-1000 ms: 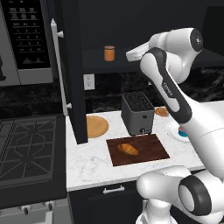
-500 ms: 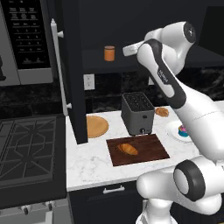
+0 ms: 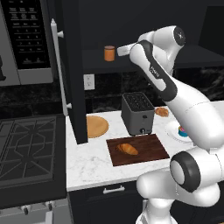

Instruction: From the different types of pastries on the counter, select a croissant and place it on the cutting board. Then retrieve a jar of jam from the cabinet and place it alongside the croissant on the cutting board.

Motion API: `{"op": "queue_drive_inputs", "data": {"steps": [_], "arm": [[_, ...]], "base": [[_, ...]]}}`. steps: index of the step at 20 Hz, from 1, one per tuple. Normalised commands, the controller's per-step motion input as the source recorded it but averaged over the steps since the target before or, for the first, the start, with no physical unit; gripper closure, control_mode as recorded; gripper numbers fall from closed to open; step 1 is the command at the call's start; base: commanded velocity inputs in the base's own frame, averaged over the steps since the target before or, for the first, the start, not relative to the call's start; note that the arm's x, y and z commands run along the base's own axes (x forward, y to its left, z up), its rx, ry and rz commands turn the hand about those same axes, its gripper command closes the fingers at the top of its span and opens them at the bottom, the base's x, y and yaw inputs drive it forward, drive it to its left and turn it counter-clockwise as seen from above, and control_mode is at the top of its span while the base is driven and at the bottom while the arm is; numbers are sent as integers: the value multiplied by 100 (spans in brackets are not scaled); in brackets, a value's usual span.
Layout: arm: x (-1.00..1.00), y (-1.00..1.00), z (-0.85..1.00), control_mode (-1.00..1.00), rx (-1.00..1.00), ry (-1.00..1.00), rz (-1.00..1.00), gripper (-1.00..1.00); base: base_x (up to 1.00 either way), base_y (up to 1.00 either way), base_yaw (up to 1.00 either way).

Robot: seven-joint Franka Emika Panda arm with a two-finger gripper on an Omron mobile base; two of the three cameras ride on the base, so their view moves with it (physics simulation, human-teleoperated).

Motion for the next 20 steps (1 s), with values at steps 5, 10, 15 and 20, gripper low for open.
{"op": "queue_drive_inputs", "data": {"steps": [5,10,15,20], "arm": [[61,19,0,-100,0,8,0,-100],[47,8,0,-100,0,2,0,-100],[34,5,-8,-100,0,0,0,-100],[6,0,-3,-100,0,0,0,-100]], "base": [[0,0,0],[0,0,0],[0,0,0],[0,0,0]]}}
